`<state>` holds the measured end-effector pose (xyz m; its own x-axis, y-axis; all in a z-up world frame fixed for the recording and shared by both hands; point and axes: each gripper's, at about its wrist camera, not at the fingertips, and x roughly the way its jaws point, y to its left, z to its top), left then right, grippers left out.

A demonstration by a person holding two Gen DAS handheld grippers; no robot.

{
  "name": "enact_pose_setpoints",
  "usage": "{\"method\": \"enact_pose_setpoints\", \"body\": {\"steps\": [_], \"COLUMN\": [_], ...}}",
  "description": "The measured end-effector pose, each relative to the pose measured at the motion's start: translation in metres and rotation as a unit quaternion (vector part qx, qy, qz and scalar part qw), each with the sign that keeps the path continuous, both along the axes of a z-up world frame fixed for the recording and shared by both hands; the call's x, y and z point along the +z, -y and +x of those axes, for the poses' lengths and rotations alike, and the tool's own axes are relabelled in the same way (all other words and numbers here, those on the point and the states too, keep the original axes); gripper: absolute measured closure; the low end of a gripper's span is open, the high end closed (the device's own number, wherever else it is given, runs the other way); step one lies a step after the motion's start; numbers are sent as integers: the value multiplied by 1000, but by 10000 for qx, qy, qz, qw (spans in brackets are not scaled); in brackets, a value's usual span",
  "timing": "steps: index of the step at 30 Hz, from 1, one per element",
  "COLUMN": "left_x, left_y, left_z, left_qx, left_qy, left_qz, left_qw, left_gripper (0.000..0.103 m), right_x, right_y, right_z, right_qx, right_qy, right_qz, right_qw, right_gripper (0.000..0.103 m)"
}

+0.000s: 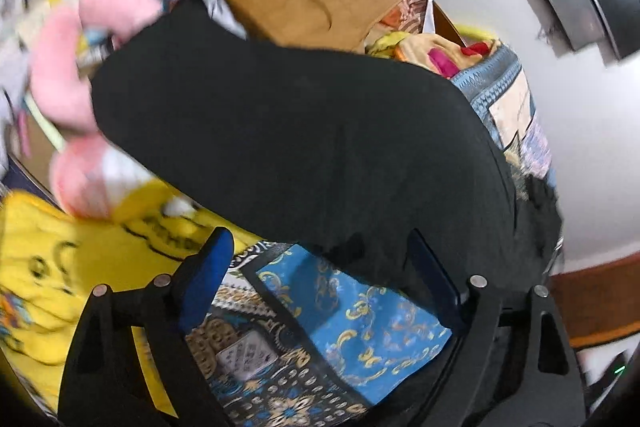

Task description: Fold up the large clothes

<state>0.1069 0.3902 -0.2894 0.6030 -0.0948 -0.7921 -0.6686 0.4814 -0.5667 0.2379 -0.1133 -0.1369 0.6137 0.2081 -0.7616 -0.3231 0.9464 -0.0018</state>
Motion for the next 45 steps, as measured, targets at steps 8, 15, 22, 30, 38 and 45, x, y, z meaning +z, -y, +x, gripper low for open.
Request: {"method": "enact_pose_setpoints", "body": {"steps": [8, 15, 22, 30, 38, 45], "left_x": [-25, 3, 23, 114, 216, 228], "left_y": [-19, 0, 5, 42, 133, 256], "left_z": [13, 23, 12, 39, 98, 160], "left_qx": [404, 359, 527, 11, -1110, -2582], "left_qy": [135, -413, -301, 318, 1556, 1979], "left_qz": [-361, 1026, 1205, 2396, 2979, 2952], "left_qw": [9984, 9932, 9909, 9704, 9353, 8983], "left_gripper": [37, 70, 98, 101, 102, 102], "right_x": [-8, 3, 16, 24, 26, 31], "right_y": [-4, 1, 10, 27, 46, 71], "right_z": [2, -2, -9, -15, -18, -20], "right_qx": [125, 133, 92, 34, -64, -263], "right_qy": [-215, -73, 144, 251, 320, 386], "right_qz": [-19, -27, 9, 206, 240, 369], "right_qw": [9997, 9999, 9999, 9995, 9992, 9982], "right_gripper": [0, 0, 0, 0, 0, 0]}}
